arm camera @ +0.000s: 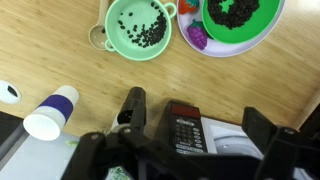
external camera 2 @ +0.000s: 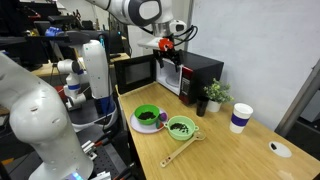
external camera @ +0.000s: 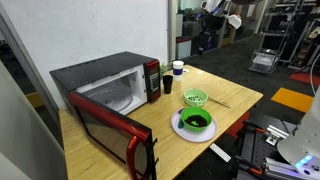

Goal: Close the microwave door

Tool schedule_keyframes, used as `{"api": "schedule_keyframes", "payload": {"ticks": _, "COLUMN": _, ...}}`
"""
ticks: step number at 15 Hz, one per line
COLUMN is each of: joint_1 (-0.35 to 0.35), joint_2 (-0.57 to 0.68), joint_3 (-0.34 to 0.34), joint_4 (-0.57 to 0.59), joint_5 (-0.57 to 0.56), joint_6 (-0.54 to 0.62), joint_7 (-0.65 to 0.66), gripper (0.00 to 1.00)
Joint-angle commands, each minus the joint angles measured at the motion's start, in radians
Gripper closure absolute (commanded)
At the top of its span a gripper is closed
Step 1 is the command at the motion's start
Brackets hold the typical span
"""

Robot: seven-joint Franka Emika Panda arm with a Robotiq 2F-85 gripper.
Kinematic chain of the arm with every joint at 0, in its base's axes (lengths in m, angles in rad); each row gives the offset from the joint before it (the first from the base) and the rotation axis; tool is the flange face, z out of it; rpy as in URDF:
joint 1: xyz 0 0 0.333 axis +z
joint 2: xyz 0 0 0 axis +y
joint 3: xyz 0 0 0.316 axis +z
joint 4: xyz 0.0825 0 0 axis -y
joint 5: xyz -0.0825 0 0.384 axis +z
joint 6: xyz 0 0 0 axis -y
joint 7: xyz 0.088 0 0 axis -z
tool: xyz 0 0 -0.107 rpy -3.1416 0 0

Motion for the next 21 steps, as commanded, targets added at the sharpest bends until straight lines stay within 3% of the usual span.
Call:
{"api": "schedule_keyframes", "payload": {"ticks": 1, "joint_1": 0.001, "joint_2": 0.01, "joint_3": 0.032, "joint_4": 0.007, "joint_5": 0.004, "joint_6": -0.001, "joint_7": 0.01, "gripper": 0.0}}
{"api": "schedule_keyframes", "payload": {"ticks": 11, "joint_1": 0.135, "joint_2": 0.117, "joint_3": 0.223, "joint_4": 0.058, "joint_5": 0.158, "joint_6": 0.08, "joint_7": 0.258, "gripper": 0.0}}
{"api": "schedule_keyframes", "payload": {"ticks": 16, "joint_1": 0.195, "joint_2": 0.265, "joint_3": 0.325, "joint_4": 0.181, "joint_5": 0.166, "joint_6": 0.02, "joint_7": 0.363, "gripper": 0.0}}
{"api": "schedule_keyframes", "payload": {"ticks": 21, "joint_1": 0.227, "joint_2": 0.418, "joint_3": 0.376, "joint_4": 0.348, "joint_5": 0.162, "joint_6": -0.032, "joint_7": 0.408, "gripper": 0.0}}
